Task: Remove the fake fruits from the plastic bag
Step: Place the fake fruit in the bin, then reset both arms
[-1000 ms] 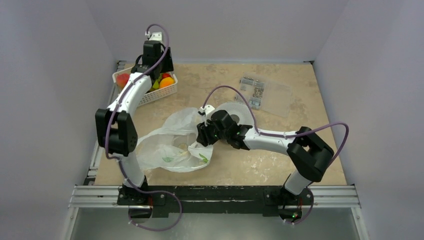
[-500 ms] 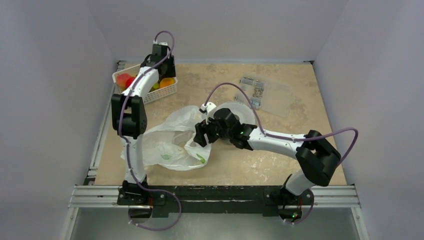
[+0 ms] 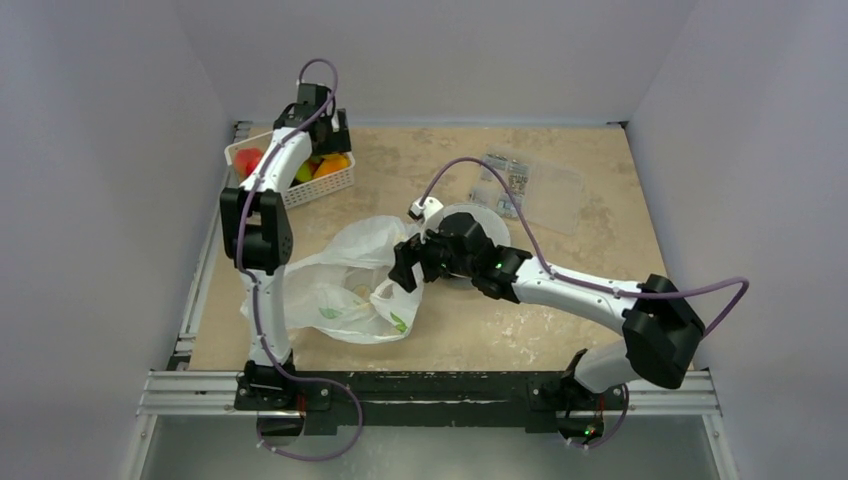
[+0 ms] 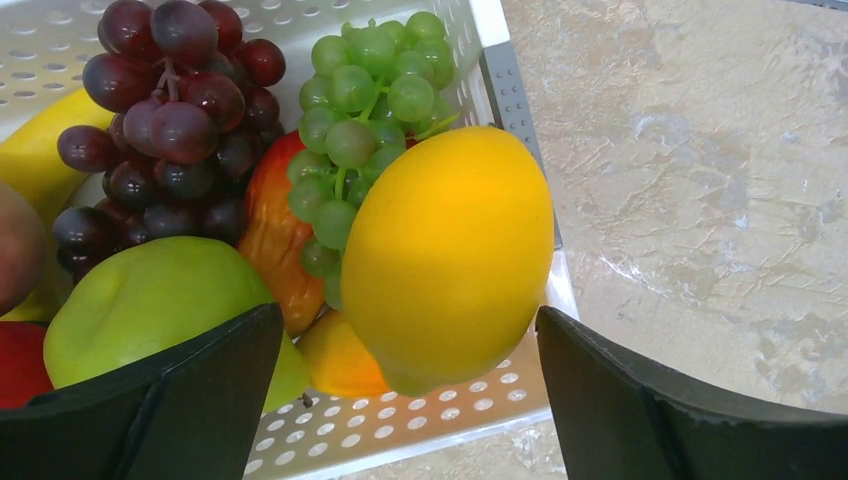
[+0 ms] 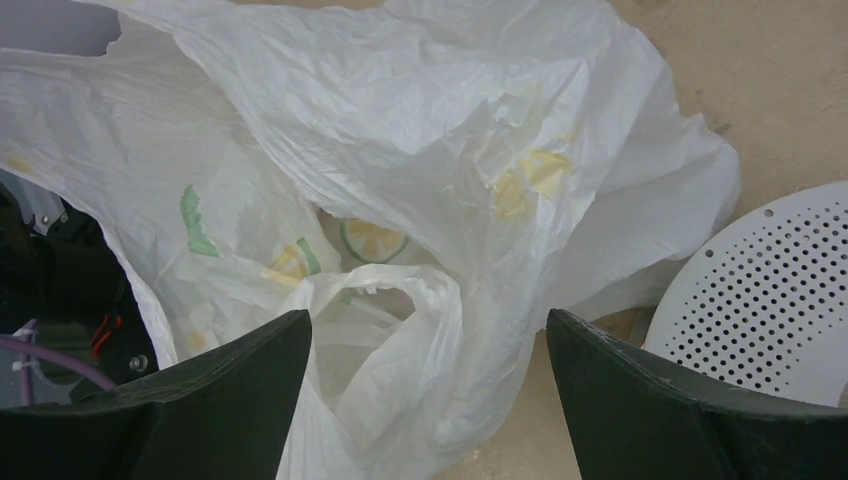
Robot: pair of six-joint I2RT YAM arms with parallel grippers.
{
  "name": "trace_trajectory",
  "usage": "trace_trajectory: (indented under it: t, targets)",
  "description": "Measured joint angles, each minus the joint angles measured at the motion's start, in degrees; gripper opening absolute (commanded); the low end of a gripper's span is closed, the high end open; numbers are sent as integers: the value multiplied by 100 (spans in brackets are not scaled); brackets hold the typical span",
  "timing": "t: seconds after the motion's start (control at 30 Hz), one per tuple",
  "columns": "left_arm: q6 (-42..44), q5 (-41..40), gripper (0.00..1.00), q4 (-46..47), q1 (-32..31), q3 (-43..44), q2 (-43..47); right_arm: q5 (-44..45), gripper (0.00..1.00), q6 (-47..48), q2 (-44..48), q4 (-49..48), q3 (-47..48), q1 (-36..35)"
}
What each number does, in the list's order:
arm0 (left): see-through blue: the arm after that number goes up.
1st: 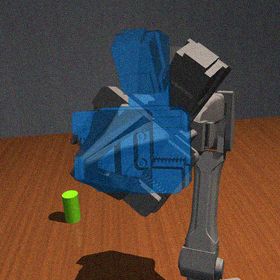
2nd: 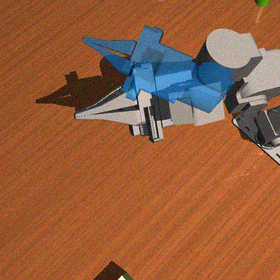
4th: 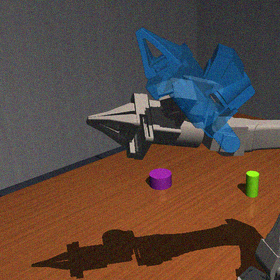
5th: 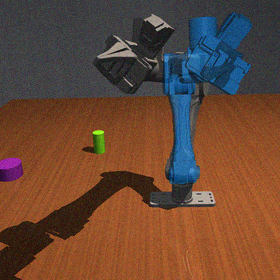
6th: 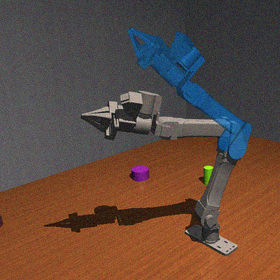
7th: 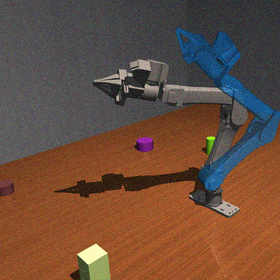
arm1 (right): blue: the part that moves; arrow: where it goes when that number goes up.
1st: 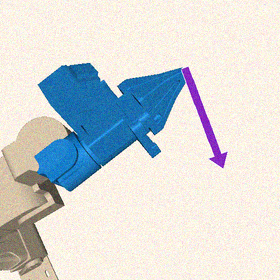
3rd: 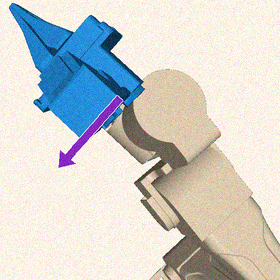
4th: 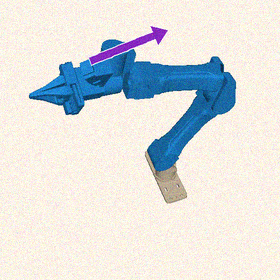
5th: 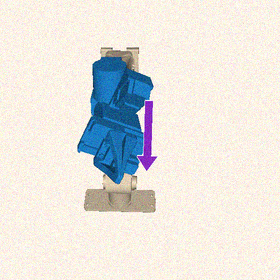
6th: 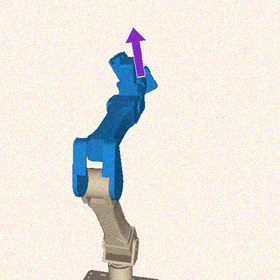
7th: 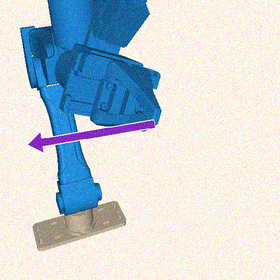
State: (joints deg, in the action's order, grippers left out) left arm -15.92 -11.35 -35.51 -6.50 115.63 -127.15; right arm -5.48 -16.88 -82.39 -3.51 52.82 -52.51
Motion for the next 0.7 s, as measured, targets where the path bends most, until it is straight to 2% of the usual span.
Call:
trace_trajectory:
  t: [0.17,0.37,0.5,0.7]
  targets:
    - [0,81,100,-227,2,-2,249,210,96,-11,125,367,96,0]
    - [-66,662,100,-605,7,-15,1423,675,99,-105,669,988,297,2]
    - [-201,1228,100,-592,7,-354,2815,1283,99,-267,1215,1626,553,2]
    - [-361,2063,100,-354,7,-1766,5434,2409,99,-610,2363,2629,636,2]
